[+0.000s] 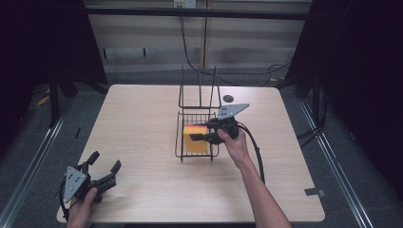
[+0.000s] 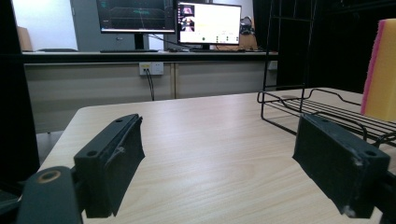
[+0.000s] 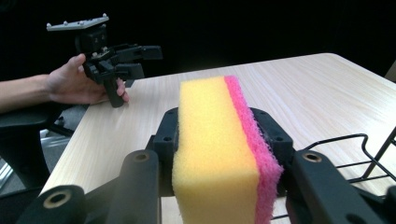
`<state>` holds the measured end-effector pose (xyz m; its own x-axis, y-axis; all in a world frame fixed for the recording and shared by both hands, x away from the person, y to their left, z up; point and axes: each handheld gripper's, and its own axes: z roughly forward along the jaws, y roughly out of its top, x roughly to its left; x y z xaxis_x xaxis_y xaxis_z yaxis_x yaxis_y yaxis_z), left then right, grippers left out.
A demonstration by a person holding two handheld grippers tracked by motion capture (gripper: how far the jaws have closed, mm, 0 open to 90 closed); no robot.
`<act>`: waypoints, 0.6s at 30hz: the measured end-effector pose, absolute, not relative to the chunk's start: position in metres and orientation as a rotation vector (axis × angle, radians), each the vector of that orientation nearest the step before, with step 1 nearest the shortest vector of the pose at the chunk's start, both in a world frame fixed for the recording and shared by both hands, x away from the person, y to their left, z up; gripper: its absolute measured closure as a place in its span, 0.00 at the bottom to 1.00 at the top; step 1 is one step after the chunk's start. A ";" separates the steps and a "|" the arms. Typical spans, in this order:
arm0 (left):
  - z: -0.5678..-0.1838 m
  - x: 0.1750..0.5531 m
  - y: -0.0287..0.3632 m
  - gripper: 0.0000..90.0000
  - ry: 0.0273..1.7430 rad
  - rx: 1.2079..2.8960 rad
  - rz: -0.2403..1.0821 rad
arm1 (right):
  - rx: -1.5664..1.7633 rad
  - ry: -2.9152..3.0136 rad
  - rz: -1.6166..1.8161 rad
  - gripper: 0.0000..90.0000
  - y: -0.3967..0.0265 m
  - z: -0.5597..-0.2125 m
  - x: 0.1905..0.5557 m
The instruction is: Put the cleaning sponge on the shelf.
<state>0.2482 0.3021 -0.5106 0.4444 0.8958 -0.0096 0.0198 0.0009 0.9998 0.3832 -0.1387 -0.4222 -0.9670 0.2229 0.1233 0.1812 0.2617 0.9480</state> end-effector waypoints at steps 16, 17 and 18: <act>-0.511 0.248 0.302 0.17 0.875 1.403 0.848 | 0.422 2.484 1.852 0.66 -0.137 -0.441 0.392; -0.511 0.248 0.302 0.17 0.875 1.403 0.848 | 0.421 2.484 1.852 0.66 -0.137 -0.442 0.392; -0.511 0.248 0.303 0.17 0.874 1.403 0.848 | 0.423 2.492 1.862 0.66 -0.137 -0.443 0.391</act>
